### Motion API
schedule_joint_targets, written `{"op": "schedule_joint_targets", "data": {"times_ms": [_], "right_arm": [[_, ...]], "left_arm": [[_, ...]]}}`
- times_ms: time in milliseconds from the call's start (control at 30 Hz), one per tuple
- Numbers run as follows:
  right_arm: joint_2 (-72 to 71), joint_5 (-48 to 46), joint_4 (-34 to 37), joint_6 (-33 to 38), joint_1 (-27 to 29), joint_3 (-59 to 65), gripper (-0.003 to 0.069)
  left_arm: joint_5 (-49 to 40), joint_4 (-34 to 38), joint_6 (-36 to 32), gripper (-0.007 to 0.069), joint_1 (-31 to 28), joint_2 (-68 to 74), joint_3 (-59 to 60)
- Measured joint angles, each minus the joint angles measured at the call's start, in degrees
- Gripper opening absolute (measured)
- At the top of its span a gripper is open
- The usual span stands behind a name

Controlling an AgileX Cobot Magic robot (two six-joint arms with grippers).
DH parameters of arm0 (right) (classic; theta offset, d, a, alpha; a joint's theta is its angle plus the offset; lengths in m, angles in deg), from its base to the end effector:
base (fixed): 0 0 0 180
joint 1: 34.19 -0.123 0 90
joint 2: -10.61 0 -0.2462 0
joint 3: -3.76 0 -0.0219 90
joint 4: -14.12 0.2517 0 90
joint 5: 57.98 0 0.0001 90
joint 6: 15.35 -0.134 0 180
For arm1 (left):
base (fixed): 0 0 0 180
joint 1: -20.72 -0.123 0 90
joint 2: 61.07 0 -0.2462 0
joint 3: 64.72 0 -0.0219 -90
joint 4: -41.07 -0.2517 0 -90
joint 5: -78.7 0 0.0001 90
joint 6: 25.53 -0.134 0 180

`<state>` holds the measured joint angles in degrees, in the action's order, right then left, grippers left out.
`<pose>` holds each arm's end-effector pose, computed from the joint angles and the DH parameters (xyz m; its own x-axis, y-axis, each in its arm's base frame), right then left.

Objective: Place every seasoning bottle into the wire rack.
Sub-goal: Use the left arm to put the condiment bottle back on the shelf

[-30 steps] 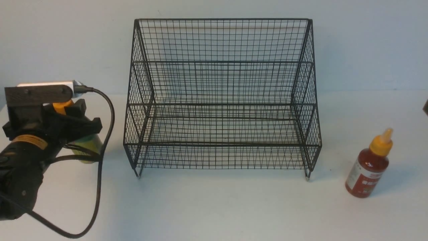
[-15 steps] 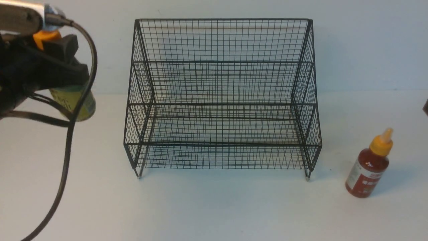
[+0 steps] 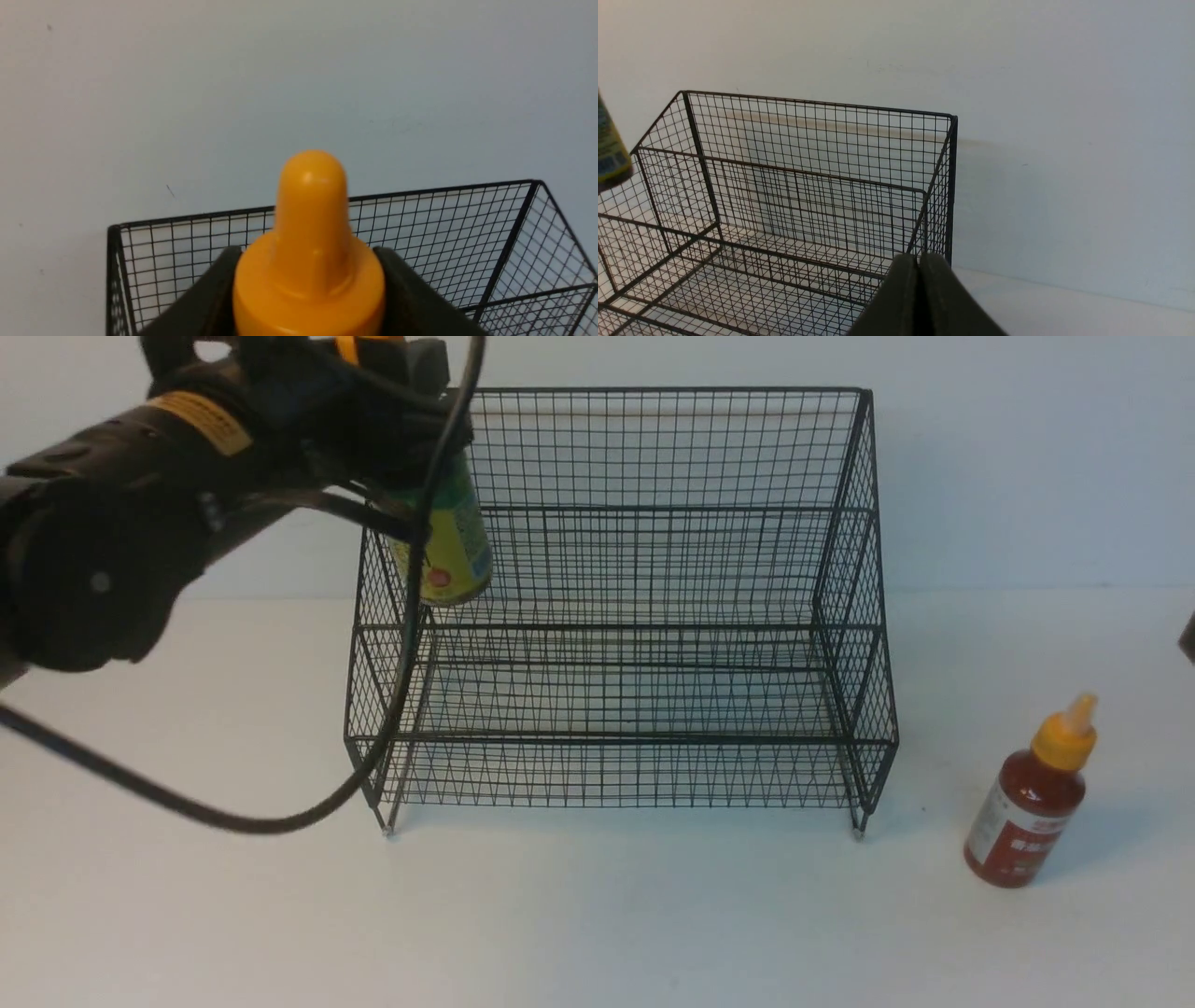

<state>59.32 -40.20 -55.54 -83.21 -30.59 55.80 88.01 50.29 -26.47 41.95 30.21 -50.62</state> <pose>0.2189 0.0246 0.2727 -0.0730 -0.0100 -0.9973 -0.2259 0.9741 0.0068 0.3621 -0.1370 0.3090 -0.1474 -0.0950 -0.9845 0.3203 0.9372 -0.1384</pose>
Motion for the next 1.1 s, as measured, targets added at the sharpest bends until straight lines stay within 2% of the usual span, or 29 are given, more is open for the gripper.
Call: {"op": "schedule_joint_targets", "data": {"times_ms": [267,433,767,1100], "right_arm": [[0.0,0.1,-2.2,-0.2,0.0,0.0,-0.0015],[0.0,-0.2,-2.4,-0.2,0.0,0.0,-0.0015],[0.0,-0.7,-2.5,-0.2,0.0,0.0,-0.0015],[0.0,-0.9,-2.6,-0.2,0.0,0.0,-0.0015]], "left_arm": [[0.0,0.2,0.0,0.0300,0.0,9.5,-5.0],[3.3,0.4,0.0,0.0300,0.0,12.6,-6.0],[-1.2,0.5,-0.1,0.0300,0.1,16.0,-5.6],[-2.1,2.8,-3.5,0.0300,-0.5,17.0,-5.6]]}}
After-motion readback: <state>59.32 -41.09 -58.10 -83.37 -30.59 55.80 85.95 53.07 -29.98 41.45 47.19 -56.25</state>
